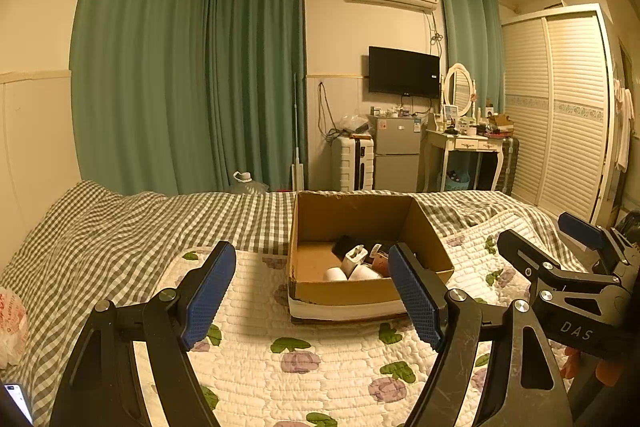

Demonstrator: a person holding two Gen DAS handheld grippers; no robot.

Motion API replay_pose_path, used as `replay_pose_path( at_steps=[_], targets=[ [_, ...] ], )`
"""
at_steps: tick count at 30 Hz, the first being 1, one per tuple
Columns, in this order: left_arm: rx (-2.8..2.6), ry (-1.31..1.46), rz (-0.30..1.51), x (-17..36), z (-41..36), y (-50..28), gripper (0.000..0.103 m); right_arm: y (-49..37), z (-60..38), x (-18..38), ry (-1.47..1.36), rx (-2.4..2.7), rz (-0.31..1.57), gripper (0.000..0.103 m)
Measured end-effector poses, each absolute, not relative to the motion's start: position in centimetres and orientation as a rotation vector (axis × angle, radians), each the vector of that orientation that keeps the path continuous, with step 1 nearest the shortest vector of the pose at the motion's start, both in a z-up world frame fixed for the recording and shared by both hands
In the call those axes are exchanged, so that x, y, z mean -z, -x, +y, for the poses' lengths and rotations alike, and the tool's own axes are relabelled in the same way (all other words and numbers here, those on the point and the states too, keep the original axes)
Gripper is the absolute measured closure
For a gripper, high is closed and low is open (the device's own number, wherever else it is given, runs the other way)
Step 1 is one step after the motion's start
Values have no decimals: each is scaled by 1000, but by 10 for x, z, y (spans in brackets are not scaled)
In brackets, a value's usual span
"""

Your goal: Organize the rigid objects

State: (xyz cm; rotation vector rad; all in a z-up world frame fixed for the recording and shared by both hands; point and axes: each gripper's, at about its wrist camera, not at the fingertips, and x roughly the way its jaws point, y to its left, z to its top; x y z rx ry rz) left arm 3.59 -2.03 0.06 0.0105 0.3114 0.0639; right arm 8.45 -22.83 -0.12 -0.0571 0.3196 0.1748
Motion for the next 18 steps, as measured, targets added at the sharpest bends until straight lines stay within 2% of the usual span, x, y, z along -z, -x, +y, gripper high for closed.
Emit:
replay_pose_path(
  at_steps=[18],
  targets=[
    [-62, -4, 322, 1, -21, -36, 22, -88, -223, 7, 62, -177, 348, 0]
  ],
)
